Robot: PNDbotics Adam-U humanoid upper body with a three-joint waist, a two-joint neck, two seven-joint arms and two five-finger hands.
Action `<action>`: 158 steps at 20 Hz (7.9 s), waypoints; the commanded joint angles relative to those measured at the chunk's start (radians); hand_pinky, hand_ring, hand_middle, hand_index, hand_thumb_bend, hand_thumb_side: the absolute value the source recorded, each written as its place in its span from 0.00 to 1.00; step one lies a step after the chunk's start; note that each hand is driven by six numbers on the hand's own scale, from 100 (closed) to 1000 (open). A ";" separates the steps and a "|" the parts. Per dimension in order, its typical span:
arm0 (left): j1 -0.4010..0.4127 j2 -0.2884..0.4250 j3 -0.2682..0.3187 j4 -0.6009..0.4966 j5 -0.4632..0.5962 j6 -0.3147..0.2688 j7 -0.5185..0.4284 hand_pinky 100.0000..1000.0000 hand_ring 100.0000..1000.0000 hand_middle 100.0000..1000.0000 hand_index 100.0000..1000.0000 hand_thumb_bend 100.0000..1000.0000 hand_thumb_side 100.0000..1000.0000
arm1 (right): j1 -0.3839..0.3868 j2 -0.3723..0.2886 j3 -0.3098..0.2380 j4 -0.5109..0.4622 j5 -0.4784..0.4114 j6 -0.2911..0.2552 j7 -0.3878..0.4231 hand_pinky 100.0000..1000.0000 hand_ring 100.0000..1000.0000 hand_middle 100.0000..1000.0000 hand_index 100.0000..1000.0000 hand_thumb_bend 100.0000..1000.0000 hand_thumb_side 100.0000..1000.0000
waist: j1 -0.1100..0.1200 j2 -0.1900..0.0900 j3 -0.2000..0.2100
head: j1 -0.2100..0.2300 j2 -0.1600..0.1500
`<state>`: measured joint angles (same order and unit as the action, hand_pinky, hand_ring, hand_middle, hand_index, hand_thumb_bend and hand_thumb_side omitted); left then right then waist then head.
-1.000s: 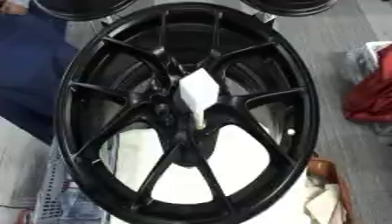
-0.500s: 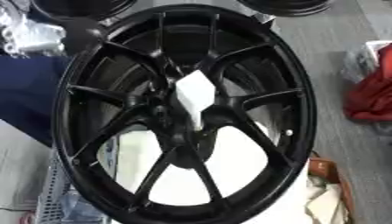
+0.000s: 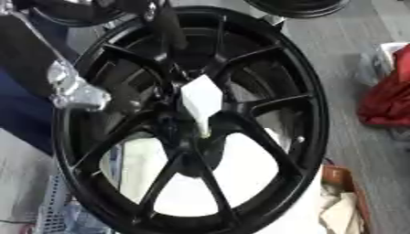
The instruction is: Pull the pin out of the wheel hub.
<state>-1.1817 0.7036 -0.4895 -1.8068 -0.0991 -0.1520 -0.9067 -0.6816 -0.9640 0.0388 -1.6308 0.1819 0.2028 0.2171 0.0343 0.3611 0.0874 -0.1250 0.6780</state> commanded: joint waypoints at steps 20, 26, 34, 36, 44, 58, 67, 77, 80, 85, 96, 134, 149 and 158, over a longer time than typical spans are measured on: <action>-0.074 -0.112 -0.112 0.166 -0.044 -0.054 0.000 0.82 0.80 0.81 0.89 0.22 0.47 | -0.021 -0.011 0.005 -0.009 -0.002 -0.001 -0.004 0.83 0.74 0.67 0.74 0.00 0.50 | 0.003 -0.012 -0.017 | 0.025 -0.013; -0.077 -0.128 -0.124 0.208 -0.068 -0.074 0.000 0.82 0.80 0.81 0.89 0.19 0.45 | -0.024 -0.009 0.007 -0.010 -0.002 -0.001 -0.009 0.83 0.74 0.67 0.74 0.00 0.52 | 0.005 -0.006 -0.023 | 0.029 -0.016; -0.074 -0.138 -0.128 0.236 -0.093 -0.088 0.000 0.81 0.79 0.80 0.89 0.15 0.41 | -0.025 -0.009 0.008 -0.010 -0.004 -0.003 -0.011 0.83 0.74 0.67 0.74 0.00 0.53 | 0.005 -0.002 -0.026 | 0.022 -0.022; -0.073 -0.140 -0.125 0.240 -0.098 -0.091 0.000 0.81 0.79 0.80 0.88 0.14 0.40 | -0.028 -0.010 0.001 -0.012 -0.007 -0.004 -0.020 0.83 0.74 0.67 0.74 0.00 0.53 | 0.005 -0.003 -0.026 | 0.023 -0.021; -0.069 -0.144 -0.118 0.247 -0.108 -0.095 0.000 0.81 0.79 0.80 0.88 0.12 0.37 | -0.053 -0.019 -0.034 -0.026 -0.029 -0.009 -0.103 0.84 0.74 0.67 0.74 0.00 0.50 | 0.005 -0.007 -0.031 | 0.028 -0.016; -0.071 -0.151 -0.148 0.243 -0.079 -0.124 0.000 0.82 0.79 0.80 0.85 0.06 0.16 | -0.053 -0.009 -0.031 -0.022 -0.029 0.015 -0.132 0.83 0.73 0.66 0.74 0.00 0.56 | 0.009 -0.008 -0.038 | 0.036 -0.027; -0.069 -0.156 -0.181 0.259 -0.103 -0.152 0.000 0.80 0.77 0.74 0.84 0.06 0.12 | -0.053 -0.003 -0.027 -0.020 -0.033 0.020 -0.141 0.83 0.72 0.66 0.74 0.00 0.59 | 0.013 -0.002 -0.041 | 0.039 -0.028; -0.068 -0.158 -0.175 0.257 -0.097 -0.152 0.000 0.74 0.59 0.44 0.70 0.00 0.01 | -0.049 -0.002 -0.025 -0.017 -0.037 0.026 -0.156 0.84 0.72 0.66 0.74 0.00 0.63 | 0.014 -0.003 -0.041 | 0.040 -0.028; -0.067 -0.161 -0.169 0.260 -0.093 -0.148 0.000 0.71 0.52 0.36 0.62 0.00 0.03 | -0.048 -0.002 -0.025 -0.017 -0.037 0.028 -0.160 0.84 0.72 0.66 0.74 0.00 0.63 | 0.014 -0.003 -0.042 | 0.041 -0.029; -0.075 -0.166 -0.141 0.251 -0.066 -0.125 0.000 0.62 0.40 0.20 0.39 0.00 0.04 | -0.043 -0.002 -0.023 -0.014 -0.036 0.032 -0.163 0.84 0.72 0.66 0.74 0.00 0.64 | 0.015 -0.005 -0.042 | 0.044 -0.026; -0.089 -0.176 -0.038 0.252 -0.018 -0.086 0.000 0.58 0.34 0.15 0.23 0.00 0.04 | -0.037 -0.003 -0.025 -0.010 -0.040 0.033 -0.177 0.84 0.72 0.65 0.74 0.00 0.66 | 0.020 -0.016 -0.036 | 0.056 -0.019; 0.280 0.323 0.544 0.750 0.082 0.025 0.582 0.61 0.38 0.22 0.33 0.00 0.09 | 0.054 -0.037 -0.075 -0.004 -0.068 0.040 -0.230 0.84 0.72 0.65 0.74 0.00 0.67 | -0.017 -0.024 0.039 | 0.015 -0.021; 0.376 0.302 0.519 0.817 -0.083 0.000 0.534 0.85 0.82 0.82 0.93 0.53 0.50 | 0.048 -0.027 -0.075 -0.011 -0.077 0.040 -0.236 0.84 0.72 0.66 0.74 0.00 0.68 | -0.022 -0.014 0.026 | 0.013 -0.050; 0.381 0.293 0.525 0.815 -0.076 -0.003 0.533 0.83 0.80 0.80 0.90 0.36 0.59 | 0.048 -0.027 -0.076 -0.016 -0.079 0.039 -0.239 0.84 0.72 0.66 0.74 0.00 0.68 | -0.025 -0.016 0.029 | 0.014 -0.045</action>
<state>-0.7921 0.9658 0.0231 -0.9807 -0.1818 -0.1561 -0.3741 -0.6198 -0.9567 -0.0236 -1.6281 0.1115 0.2410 -0.0156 0.0092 0.3638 0.1154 -0.1092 0.6395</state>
